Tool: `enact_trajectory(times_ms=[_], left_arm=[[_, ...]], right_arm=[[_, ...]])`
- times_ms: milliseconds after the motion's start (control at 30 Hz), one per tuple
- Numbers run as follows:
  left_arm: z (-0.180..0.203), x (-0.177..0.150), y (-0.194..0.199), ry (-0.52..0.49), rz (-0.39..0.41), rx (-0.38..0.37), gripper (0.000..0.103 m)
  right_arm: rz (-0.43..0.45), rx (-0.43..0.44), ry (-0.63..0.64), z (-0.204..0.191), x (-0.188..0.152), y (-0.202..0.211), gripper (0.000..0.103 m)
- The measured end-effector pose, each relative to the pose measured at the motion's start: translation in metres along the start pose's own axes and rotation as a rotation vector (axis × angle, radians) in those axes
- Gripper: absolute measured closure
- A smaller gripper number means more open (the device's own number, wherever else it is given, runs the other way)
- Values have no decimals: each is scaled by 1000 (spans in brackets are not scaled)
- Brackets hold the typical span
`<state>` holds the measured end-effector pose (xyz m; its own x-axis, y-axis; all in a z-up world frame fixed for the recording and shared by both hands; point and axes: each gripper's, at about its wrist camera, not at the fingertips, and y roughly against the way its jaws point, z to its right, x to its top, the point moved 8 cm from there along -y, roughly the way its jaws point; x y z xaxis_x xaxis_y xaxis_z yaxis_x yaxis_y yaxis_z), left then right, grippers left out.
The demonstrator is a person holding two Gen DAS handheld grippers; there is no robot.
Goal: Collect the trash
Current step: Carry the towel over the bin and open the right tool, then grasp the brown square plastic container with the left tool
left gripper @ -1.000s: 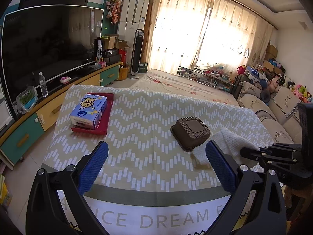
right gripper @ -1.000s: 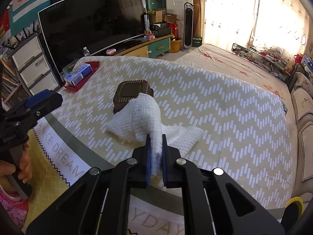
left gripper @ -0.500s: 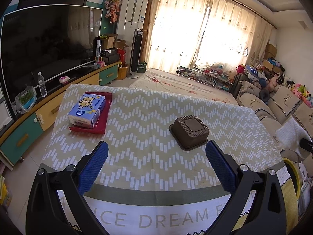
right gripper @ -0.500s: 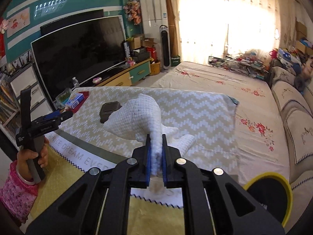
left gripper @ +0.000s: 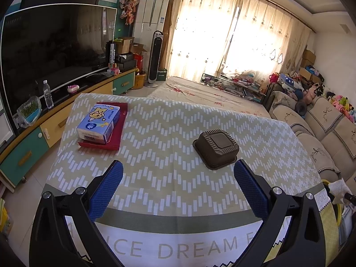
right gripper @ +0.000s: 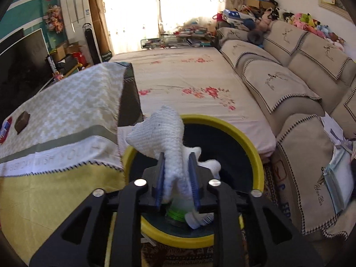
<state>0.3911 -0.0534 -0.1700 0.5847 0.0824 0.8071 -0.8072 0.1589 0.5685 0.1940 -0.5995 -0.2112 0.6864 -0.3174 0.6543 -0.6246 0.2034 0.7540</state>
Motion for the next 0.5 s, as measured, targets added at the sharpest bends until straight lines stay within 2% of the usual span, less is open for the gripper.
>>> enact_trajectory(times_ms=[67,200,333,400,500], left_arm=[[0,-1,-1,-1,-2,1,5],[0,-1,-1,-1,-3,0,5],[0,-1,-3,-1,-4,-1,5],[1,-1,-3,-4,-3,0,5],[1,-2,-2,-4,-4,-1,5]], right_arm=[[-22,-43,-13,14,-8,-8,52],[8,-75,-37,18,-4,-2,51],[136,45,-69,-8,26,25,44],[230,125,-67,-36,51,44,37],[315,224,-19,-87,83,61,32]])
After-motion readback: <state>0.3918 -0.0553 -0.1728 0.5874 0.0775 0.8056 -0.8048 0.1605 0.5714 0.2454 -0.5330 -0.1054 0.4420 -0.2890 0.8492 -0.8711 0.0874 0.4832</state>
